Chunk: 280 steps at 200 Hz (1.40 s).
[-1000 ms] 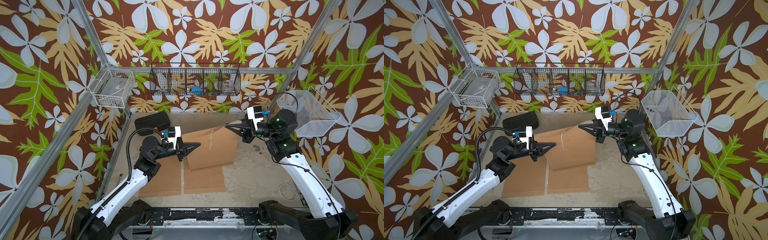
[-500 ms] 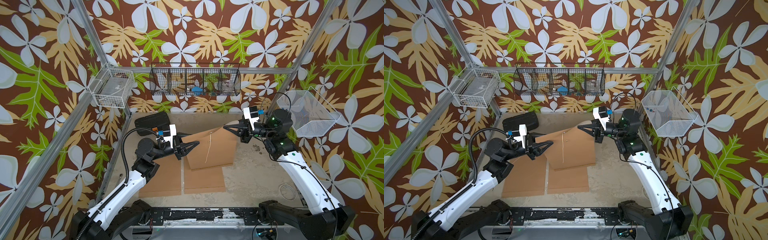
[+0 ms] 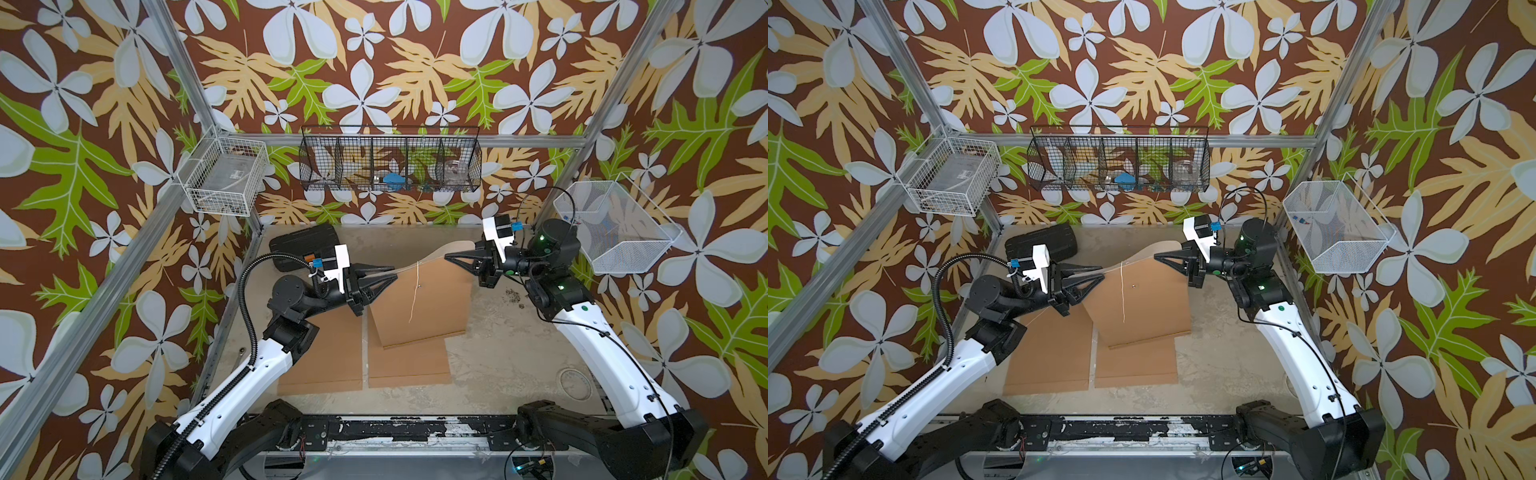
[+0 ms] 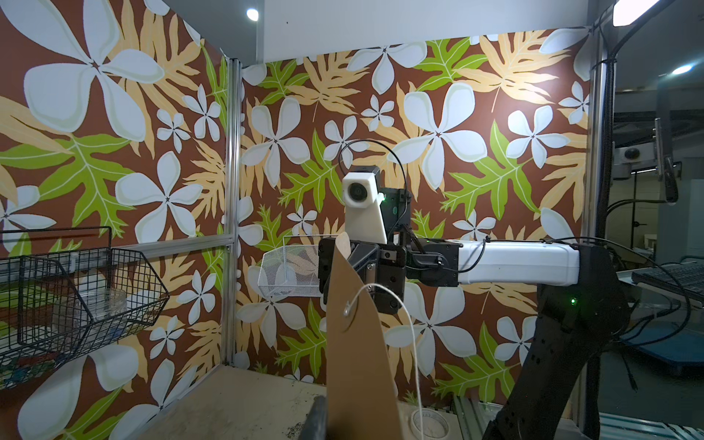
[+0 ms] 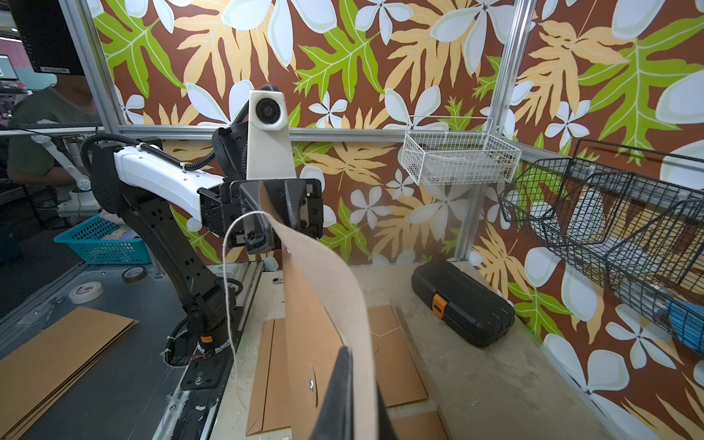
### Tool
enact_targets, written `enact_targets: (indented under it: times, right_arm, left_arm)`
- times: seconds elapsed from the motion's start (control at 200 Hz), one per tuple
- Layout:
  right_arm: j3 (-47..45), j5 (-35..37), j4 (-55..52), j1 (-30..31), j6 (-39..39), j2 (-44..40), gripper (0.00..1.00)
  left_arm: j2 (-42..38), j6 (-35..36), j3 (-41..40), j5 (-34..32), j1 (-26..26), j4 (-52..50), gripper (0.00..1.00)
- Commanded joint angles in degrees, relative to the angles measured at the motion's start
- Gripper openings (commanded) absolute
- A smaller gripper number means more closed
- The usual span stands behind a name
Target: Open the file bag
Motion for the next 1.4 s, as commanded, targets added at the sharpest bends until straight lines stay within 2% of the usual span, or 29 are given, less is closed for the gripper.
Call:
enact_targets:
  times: [0.0, 0.12, 0.22, 0.35, 0.505, 0.611, 0.796, 1.046, 1.236, 1.396]
  right_arm:
    - [-0.2, -0.5, -0.6, 0.1, -1.1, 0.0, 0.00]
    - [-0.6, -0.6, -1.9, 0.1, -2.6, -0.8, 0.00]
    - [-0.8, -0.1, -3.3, 0.1, -4.4, -1.5, 0.01]
    - [-0.8, 0.6, -5.6, 0.1, -6.0, -2.0, 0.14]
    - [-1.4, 1.0, -7.2, 0.1, -7.2, -2.4, 0.36]
    - [-2.6, 1.4, -7.4, 0.1, -7.5, -2.4, 0.43]
    - [-3.9, 4.1, -8.2, 0.1, -7.5, -1.3, 0.48]
    - [-5.1, 7.4, -7.9, 0.0, -6.3, 0.3, 0.47]
    - [-5.6, 9.6, -7.4, 0.0, -3.9, -0.5, 0.18]
    - [-5.6, 11.4, -8.4, 0.0, -3.7, -2.7, 0.07]
  left_arm:
    - [-0.1, -0.2, -0.3, -0.9, 0.0, 3.5, 0.13]
    - [0.2, -0.9, -1.1, -2.4, 0.1, 4.8, 0.00]
    - [0.5, -2.3, -1.6, -4.2, 0.1, 6.8, 0.00]
    - [0.6, -4.2, -1.1, -6.1, 0.1, 8.7, 0.00]
    - [0.9, -3.1, 1.4, -7.6, 0.1, 6.1, 0.00]
    - [1.3, -2.6, 2.5, -8.0, 0.2, 5.6, 0.00]
    - [2.0, -2.7, 4.2, -8.0, 0.2, 6.0, 0.00]
    - [2.1, -2.9, 5.4, -9.5, 1.2, 4.9, 0.00]
    - [2.1, -3.1, 4.7, -10.0, 1.9, 4.8, 0.00]
    - [3.0, -3.4, 3.7, -10.6, 2.4, 5.1, 0.00]
